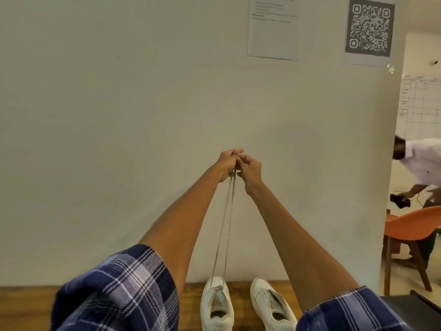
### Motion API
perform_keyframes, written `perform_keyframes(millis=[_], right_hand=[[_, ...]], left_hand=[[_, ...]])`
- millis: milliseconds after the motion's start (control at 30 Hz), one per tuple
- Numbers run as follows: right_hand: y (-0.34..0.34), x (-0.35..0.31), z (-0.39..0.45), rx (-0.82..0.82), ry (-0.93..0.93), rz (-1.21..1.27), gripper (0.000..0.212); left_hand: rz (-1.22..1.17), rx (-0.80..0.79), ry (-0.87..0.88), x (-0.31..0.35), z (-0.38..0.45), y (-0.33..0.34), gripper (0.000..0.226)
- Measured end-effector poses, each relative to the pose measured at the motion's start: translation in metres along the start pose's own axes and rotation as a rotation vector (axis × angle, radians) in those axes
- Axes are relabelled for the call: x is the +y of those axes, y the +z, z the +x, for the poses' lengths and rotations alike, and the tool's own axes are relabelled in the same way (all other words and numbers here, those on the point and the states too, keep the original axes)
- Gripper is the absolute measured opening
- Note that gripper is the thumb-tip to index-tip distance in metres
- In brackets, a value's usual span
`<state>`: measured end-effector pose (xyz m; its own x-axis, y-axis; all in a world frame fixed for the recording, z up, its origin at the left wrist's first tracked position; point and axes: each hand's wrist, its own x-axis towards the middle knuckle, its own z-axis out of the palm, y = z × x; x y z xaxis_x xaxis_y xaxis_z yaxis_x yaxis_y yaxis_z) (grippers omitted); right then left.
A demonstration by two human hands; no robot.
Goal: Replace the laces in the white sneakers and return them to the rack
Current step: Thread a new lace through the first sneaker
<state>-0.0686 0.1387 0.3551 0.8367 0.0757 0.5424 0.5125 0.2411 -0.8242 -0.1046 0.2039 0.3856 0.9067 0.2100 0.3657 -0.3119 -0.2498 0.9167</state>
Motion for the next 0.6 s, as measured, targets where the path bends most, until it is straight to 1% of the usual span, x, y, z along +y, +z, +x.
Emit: perform_keyframes(millis=[167, 233, 400, 433, 500, 600], right_hand=[[-0.007, -0.01, -0.001, -0.14, 0.11, 0.008, 0.016], [-0.008, -0.013, 0.001, -0.186, 0.146, -0.002, 0.02], [-0.001, -0.017, 0.002, -0.218, 0.224, -0.067, 0.032], [0.001, -0.017, 0.003, -0.199, 0.215, -0.09, 0.033], [0.004, -0.016, 0.005, -0.124, 0.165, -0.12, 0.033], [0.006, -0.008, 0.009, -0.044, 0.092, -0.128, 0.034]], left_hand=[[-0.093, -0.062, -0.055, 0.002, -0.002, -0.002, 0.04], [-0.139, -0.088, -0.075, 0.001, -0.002, -0.004, 0.042], [-0.267, -0.103, -0.111, 0.001, -0.002, -0.002, 0.043], [-0.284, -0.07, -0.106, 0.0, -0.001, 0.0, 0.043], [-0.255, 0.062, -0.056, -0.007, 0.005, 0.003, 0.04], [-0.215, 0.262, 0.044, -0.021, 0.014, 0.001, 0.023]])
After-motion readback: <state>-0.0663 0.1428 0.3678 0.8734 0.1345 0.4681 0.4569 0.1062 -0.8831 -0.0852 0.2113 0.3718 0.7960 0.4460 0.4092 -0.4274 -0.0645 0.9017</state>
